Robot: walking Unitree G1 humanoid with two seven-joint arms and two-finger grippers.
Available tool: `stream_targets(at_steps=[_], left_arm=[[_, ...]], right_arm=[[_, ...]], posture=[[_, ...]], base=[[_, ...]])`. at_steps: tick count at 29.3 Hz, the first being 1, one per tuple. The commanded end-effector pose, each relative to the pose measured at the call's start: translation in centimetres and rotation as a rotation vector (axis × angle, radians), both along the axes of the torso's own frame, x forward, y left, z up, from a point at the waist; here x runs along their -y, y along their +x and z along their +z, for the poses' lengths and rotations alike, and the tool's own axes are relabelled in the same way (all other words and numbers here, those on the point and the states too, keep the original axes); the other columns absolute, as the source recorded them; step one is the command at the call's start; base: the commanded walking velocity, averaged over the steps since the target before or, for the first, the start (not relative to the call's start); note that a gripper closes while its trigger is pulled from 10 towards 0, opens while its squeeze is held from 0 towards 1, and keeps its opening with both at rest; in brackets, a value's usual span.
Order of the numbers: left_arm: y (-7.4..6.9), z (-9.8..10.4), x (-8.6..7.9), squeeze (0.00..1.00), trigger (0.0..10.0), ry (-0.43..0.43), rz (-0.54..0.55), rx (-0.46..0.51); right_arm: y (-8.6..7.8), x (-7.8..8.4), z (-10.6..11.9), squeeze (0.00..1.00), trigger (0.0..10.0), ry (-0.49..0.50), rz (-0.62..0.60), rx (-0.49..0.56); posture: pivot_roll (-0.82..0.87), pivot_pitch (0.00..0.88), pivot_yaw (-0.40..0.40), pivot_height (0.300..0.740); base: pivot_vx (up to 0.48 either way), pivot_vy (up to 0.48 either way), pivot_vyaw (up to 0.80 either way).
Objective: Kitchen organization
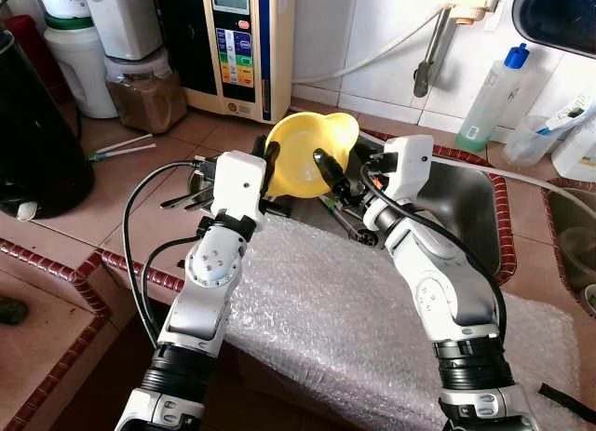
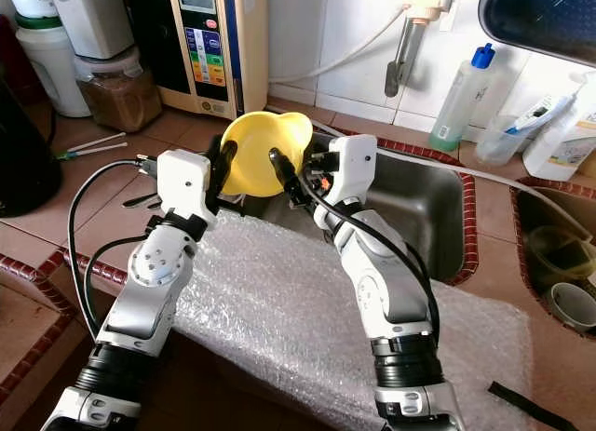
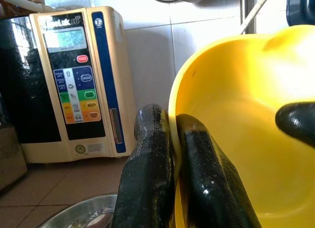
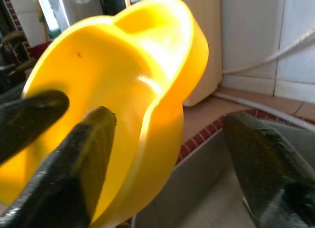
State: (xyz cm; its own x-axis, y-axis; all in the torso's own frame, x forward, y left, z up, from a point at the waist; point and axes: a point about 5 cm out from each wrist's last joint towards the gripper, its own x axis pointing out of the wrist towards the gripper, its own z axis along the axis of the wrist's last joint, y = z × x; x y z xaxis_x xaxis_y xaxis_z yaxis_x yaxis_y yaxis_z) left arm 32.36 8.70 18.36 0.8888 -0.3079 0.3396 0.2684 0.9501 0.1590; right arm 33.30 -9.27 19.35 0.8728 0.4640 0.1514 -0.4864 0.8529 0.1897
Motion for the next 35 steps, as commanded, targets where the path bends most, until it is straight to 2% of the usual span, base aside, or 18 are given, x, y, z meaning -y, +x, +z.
stream_targets(at_steps=[1, 12, 16, 27, 29, 30, 31, 32, 33, 34, 35], left_arm=[[0.0, 0.8, 0.3, 0.0, 0.0, -0.002, -0.01, 0.038], [0.2, 0.6, -0.2, 0.0, 0.0, 0.011, 0.011, 0.031], [0.3, 0.8, -0.5, 0.0, 0.0, 0.023, 0.037, 0.04], [0.3, 0.7, -0.7, 0.0, 0.0, 0.029, 0.059, 0.042], [0.3, 0.7, -0.9, 0.0, 0.4, 0.032, 0.072, 0.043], [0.3, 0.7, -0.9, 0.0, 3.0, 0.034, 0.075, 0.043], [0.4, 0.7, -0.9, 0.0, 4.0, 0.037, 0.074, 0.043], [0.4, 0.7, -0.9, 0.0, 4.0, 0.038, 0.074, 0.043], [0.4, 0.6, -0.9, 0.0, 10.0, 0.032, 0.065, 0.035], [0.4, 0.5, -0.8, 0.0, 10.0, 0.018, 0.047, 0.025], [0.3, 0.5, -0.8, 1.0, 10.0, 0.011, 0.046, 0.021]], right_arm=[[0.4, 0.2, 0.3, 0.0, 0.0, -0.003, -0.022, -0.018], [1.0, 1.0, -0.7, 0.0, 0.0, -0.033, -0.115, -0.083], [1.2, 1.3, -1.3, 0.0, 0.0, -0.078, -0.142, -0.11], [1.2, 1.2, -1.5, 0.0, 0.0, -0.08, -0.136, -0.114], [1.3, 1.4, -1.5, 0.0, 0.0, -0.078, -0.149, -0.117], [1.3, 1.6, -1.6, 0.0, 0.0, -0.079, -0.154, -0.118], [1.3, 1.8, -1.6, 0.0, 0.0, -0.079, -0.16, -0.119], [1.3, 1.8, -1.6, 0.0, 0.0, -0.078, -0.161, -0.119], [1.3, 1.9, -1.6, 0.0, 0.0, -0.08, -0.163, -0.12], [1.4, 2.1, -1.6, 0.0, 0.0, -0.078, -0.169, -0.122], [1.5, 2.2, -1.6, 0.0, 0.0, -0.078, -0.172, -0.121]], posture=[[0.02, 0.0, -0.038, 0.74], [0.03, 0.0, -0.036, 0.74], [0.03, 0.0, -0.037, 0.74], [0.03, 0.0, -0.039, 0.74], [0.03, 0.0, -0.038, 0.74], [0.03, 0.0, -0.038, 0.74], [0.03, 0.0, -0.038, 0.74], [0.03, 0.0, -0.038, 0.74], [0.03, 0.0, -0.038, 0.74], [0.03, 0.0, -0.038, 0.74], [0.04, 0.0, -0.038, 0.74]], base=[[0.0, 0.0, 0.0], [0.0, 0.0, 0.0], [0.0, 0.0, 0.0], [0.0, 0.0, 0.0], [0.0, 0.0, 0.0], [0.0, 0.0, 0.0], [0.0, 0.0, 0.0], [0.0, 0.0, 0.0], [0.0, 0.0, 0.0], [0.0, 0.0, 0.0], [0.0, 0.0, 0.0]])
